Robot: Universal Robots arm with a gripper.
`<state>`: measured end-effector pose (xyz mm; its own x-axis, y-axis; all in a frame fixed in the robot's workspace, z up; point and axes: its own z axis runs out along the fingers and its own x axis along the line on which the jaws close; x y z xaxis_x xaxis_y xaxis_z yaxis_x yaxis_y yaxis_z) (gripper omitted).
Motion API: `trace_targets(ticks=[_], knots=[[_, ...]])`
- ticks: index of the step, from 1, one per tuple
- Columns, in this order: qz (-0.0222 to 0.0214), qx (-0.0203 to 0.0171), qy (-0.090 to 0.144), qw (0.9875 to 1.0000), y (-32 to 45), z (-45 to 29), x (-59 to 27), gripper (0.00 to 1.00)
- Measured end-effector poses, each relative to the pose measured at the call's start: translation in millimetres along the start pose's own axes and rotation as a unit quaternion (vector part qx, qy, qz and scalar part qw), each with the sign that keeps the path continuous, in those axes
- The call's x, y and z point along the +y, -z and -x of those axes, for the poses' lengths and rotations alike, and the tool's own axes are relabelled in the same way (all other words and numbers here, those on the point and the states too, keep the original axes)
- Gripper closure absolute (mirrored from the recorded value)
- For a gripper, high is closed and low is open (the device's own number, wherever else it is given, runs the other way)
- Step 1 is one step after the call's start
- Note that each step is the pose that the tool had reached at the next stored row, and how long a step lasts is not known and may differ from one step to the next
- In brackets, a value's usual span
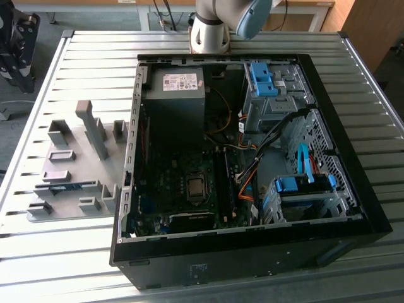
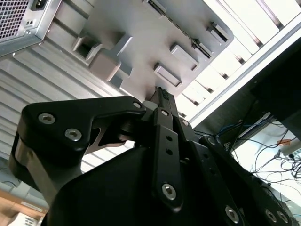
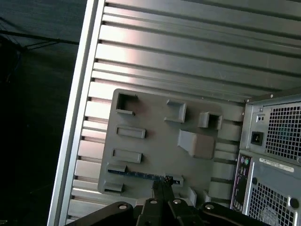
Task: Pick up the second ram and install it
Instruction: 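Pick up the second ram and move it above second insertion slot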
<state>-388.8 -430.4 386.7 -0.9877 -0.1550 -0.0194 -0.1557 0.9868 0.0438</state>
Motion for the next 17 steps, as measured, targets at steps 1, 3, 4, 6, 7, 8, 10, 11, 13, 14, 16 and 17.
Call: trace_targets(ticks=[1, 3, 4, 6, 7, 8, 10, 11, 13, 14, 16, 17], knots=[[0.0002, 0.0004, 0.008, 1.0, -0.1, -0.1, 0.0, 0.9], [0.0005, 0.0011, 0.025, 0.9997, -0.3, -0.2, 0.0, 0.9], [0.0006, 0.0015, 0.033, 0.9994, -0.4, -0.3, 0.0, 0.9], [0.0009, 0.0021, 0.048, 0.9988, -0.6, -0.3, 0.0, 0.9], [0.001, 0.0024, 0.055, 0.9985, -0.6, -0.3, 0.0, 0.9], [0.0012, 0.0027, 0.062, 0.9981, -0.7, -0.4, 0.0, 0.9], [0.0014, 0.0032, 0.073, 0.9974, -0.8, -0.4, 0.0, 0.9], [0.0014, 0.0033, 0.075, 0.9972, -0.8, -0.4, 0.0, 0.9], [0.0015, 0.0034, 0.077, 0.9971, -0.8, -0.4, 0.0, 0.9], [0.0015, 0.0033, 0.077, 0.9971, -0.8, -0.4, 0.0, 0.9], [0.0015, 0.0034, 0.077, 0.997, -0.8, -0.4, 0.0, 0.9], [0.0015, 0.0034, 0.077, 0.997, -0.8, -0.4, 0.0, 0.9]])
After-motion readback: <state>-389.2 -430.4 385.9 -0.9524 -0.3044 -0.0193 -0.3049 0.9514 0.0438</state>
